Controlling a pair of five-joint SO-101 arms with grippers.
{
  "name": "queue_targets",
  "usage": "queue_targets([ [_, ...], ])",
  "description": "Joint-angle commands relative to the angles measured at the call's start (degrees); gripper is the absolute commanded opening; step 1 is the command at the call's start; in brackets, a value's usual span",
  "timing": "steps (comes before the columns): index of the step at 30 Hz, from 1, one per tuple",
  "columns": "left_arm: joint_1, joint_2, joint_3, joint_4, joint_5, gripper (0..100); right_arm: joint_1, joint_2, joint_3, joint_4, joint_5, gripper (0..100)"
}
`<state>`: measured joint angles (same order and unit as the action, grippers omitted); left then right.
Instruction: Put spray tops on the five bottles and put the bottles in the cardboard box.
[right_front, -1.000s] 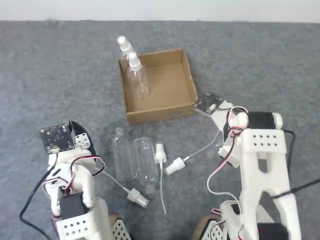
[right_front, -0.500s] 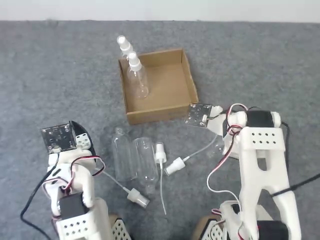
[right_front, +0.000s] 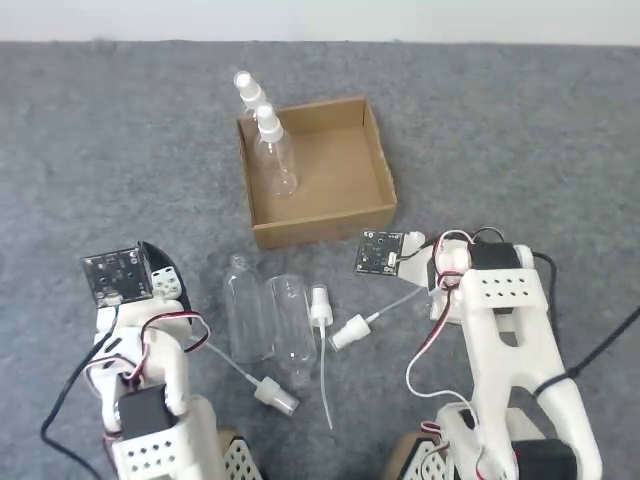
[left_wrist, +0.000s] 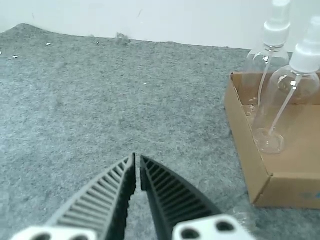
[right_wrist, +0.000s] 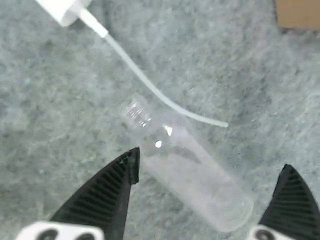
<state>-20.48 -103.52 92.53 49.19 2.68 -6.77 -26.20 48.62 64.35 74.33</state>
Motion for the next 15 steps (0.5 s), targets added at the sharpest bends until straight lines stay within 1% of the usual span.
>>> queue_targets([
  [1, -0.2, -1.0, 0.0, -2.0, -0.7, 1, 0.0, 4.5, -0.6, -3.1, 0.9, 35.4],
  [8, -0.2, -1.0, 0.0, -2.0, -0.7, 1, 1.3, 14.4, -0.7, -10.2, 0.7, 35.1],
  [15, -0.2, -1.0, 0.0, -2.0, -0.7, 1, 4.9, 14.7, -0.7, -10.2, 0.5, 34.1],
])
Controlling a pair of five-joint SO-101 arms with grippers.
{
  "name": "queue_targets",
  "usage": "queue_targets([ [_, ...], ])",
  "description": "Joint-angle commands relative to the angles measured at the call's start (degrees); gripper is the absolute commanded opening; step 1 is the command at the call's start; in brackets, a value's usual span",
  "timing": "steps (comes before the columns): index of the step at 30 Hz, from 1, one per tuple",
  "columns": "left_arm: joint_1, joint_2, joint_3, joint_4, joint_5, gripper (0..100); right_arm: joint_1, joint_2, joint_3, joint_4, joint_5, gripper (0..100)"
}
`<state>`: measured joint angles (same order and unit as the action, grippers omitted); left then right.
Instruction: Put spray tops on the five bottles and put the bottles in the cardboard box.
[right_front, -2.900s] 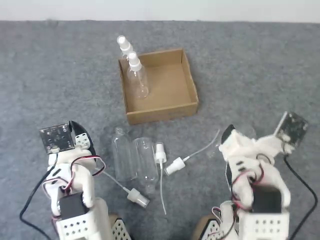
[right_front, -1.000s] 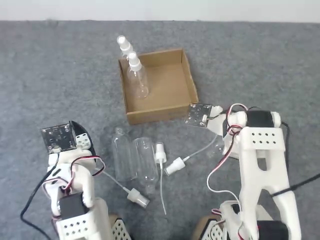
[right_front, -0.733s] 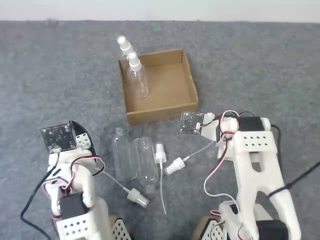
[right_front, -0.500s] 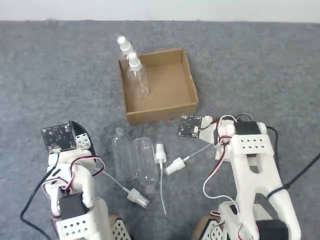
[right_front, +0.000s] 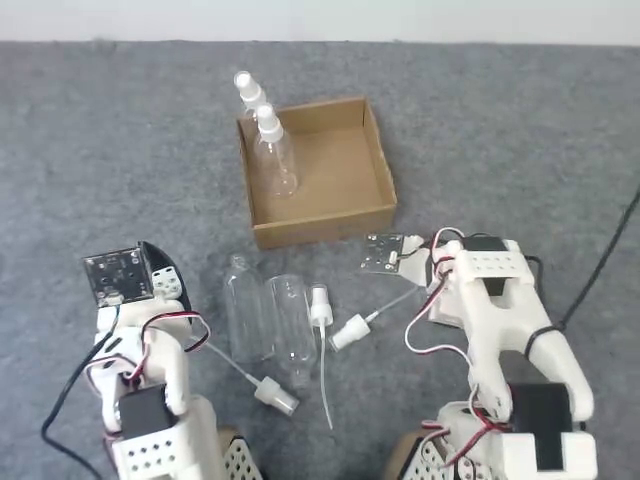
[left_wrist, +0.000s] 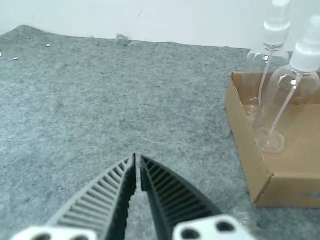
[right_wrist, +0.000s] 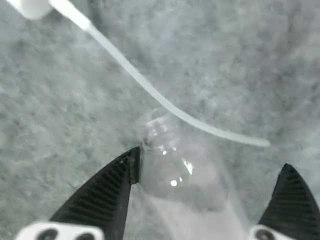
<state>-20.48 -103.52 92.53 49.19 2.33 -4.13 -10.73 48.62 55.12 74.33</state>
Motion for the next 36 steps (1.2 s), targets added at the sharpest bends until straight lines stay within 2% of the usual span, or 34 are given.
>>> queue_targets([
  [1, -0.2, -1.0, 0.0, -2.0, -0.4, 1, 2.9, -0.7, -0.7, -1.0, 0.5, 32.1],
  [6, -0.2, -1.0, 0.0, -2.0, -0.4, 1, 4.0, -0.7, -0.7, -0.9, 0.4, 14.2],
  [8, -0.2, -1.0, 0.0, -2.0, -0.4, 1, 4.0, -0.7, -0.7, -0.9, -1.8, 11.3],
  [15, -0.2, -1.0, 0.0, -2.0, -0.4, 1, 3.6, -0.8, -1.8, -0.9, -18.2, 10.9],
  [19, -0.2, -1.0, 0.0, -2.0, -0.4, 1, 3.6, -0.7, -4.7, 1.4, -30.3, 10.9],
  [23, -0.2, -1.0, 0.0, -2.0, -0.4, 1, 3.6, -0.7, -6.9, 4.8, -37.4, 11.0],
  [31, -0.2, -1.0, 0.0, -2.0, -0.4, 1, 3.6, -0.1, -7.2, 4.8, -39.7, 11.9],
  [36, -0.2, -1.0, 0.0, -2.0, -0.4, 1, 2.2, -0.1, -6.9, 5.8, -36.7, 26.5],
])
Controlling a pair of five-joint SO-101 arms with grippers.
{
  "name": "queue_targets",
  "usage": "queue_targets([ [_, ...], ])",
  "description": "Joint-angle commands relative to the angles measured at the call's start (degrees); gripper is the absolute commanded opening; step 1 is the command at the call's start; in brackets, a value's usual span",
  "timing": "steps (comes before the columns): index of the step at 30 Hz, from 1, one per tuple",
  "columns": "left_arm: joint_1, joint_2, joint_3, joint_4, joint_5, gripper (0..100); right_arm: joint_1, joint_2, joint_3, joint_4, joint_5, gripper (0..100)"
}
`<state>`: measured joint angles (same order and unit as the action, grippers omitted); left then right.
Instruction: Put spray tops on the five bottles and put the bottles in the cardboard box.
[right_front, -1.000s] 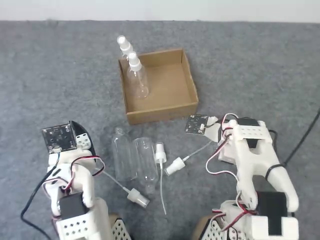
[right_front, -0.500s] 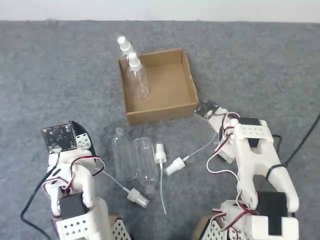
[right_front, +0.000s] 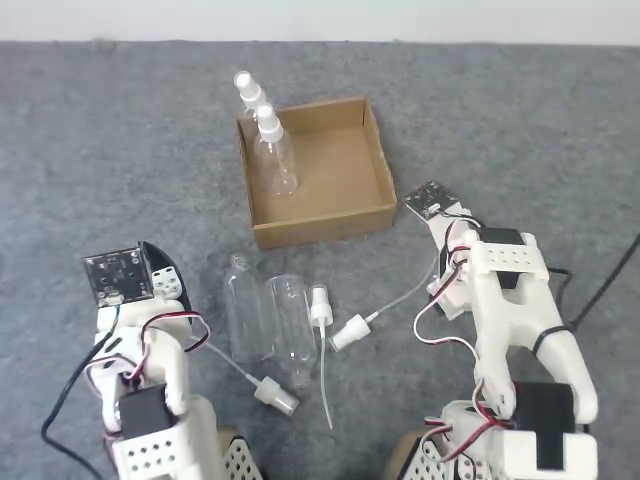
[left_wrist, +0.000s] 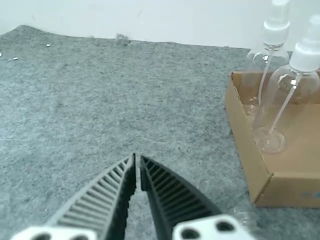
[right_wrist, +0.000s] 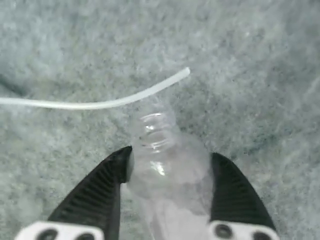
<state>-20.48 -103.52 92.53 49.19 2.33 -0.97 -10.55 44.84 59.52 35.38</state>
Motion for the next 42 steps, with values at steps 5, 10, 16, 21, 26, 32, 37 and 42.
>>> queue_targets([
  [5, -0.2, -1.0, 0.0, -2.0, -0.4, 1, -3.3, -0.3, -3.2, 2.1, 7.6, 28.9],
  [10, -0.2, -1.0, 0.0, -2.0, -0.4, 1, -3.1, -0.3, -3.2, 1.6, 13.9, 28.9],
  [16, -0.2, -1.0, 0.0, -2.0, -0.4, 1, -0.3, -0.2, -3.2, 1.6, 18.1, 28.8],
  [21, -0.2, -1.0, 0.0, -2.0, -0.4, 1, 0.9, -0.2, -3.0, 2.0, 18.6, 21.8],
  [26, -0.2, -1.0, 0.0, -2.0, -0.4, 1, 0.4, -0.3, -0.4, 1.5, 18.6, 18.2],
  [32, -0.2, -1.0, 0.0, -2.0, -0.4, 1, 0.7, -1.0, -0.7, 2.1, 18.3, 8.3],
  [37, -0.2, -1.0, 0.0, -2.0, -0.4, 1, 0.5, -1.0, -2.7, 2.2, 12.3, 4.3],
  [42, -0.2, -1.0, 0.0, -2.0, -0.4, 1, -0.3, -1.0, -7.0, 7.3, 4.4, 4.3],
])
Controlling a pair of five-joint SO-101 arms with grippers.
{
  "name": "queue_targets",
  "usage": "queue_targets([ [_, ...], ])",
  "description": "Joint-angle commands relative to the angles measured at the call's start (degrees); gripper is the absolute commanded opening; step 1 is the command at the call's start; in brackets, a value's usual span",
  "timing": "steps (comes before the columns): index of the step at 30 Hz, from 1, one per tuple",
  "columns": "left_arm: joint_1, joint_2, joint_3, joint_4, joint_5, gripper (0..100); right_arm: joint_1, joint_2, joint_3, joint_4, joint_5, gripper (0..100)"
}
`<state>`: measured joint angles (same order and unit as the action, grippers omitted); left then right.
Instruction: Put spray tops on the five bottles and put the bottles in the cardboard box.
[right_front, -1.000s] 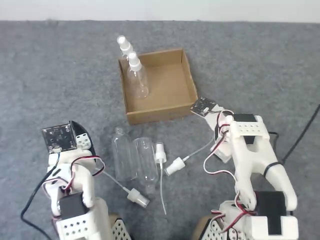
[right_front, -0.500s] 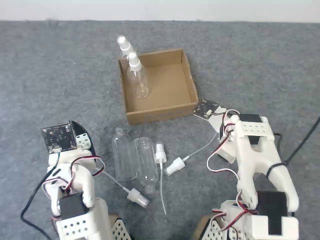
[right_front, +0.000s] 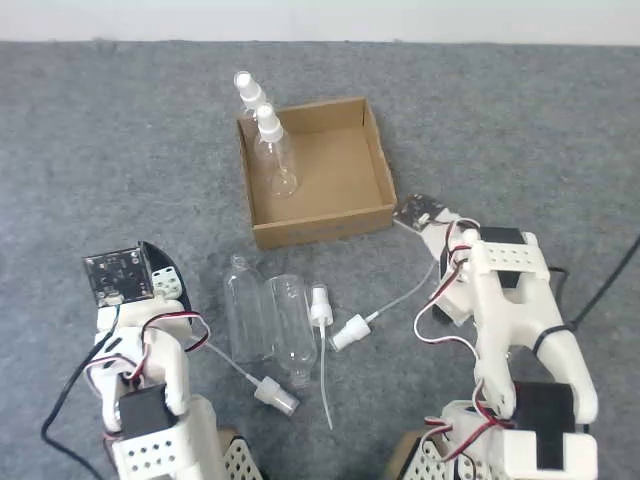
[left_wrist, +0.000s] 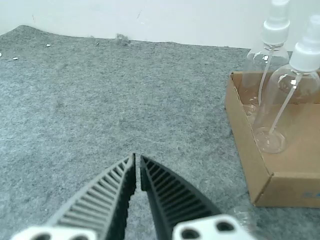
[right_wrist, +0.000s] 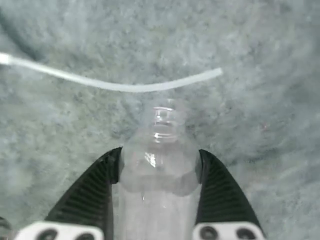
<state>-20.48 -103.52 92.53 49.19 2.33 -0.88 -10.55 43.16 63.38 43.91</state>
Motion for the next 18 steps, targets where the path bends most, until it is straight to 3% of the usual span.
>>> queue_targets([
  [1, -0.2, -1.0, 0.0, -2.0, -0.4, 1, -0.7, -1.0, -6.5, 5.1, -5.6, 4.3],
  [9, -0.2, -1.0, 0.0, -2.0, -0.4, 1, -4.9, -1.0, -14.6, 17.0, -16.2, 4.3],
  [18, -0.2, -1.0, 0.0, -2.0, -0.4, 1, -10.1, -1.3, -19.7, 26.5, -16.9, 4.2],
])
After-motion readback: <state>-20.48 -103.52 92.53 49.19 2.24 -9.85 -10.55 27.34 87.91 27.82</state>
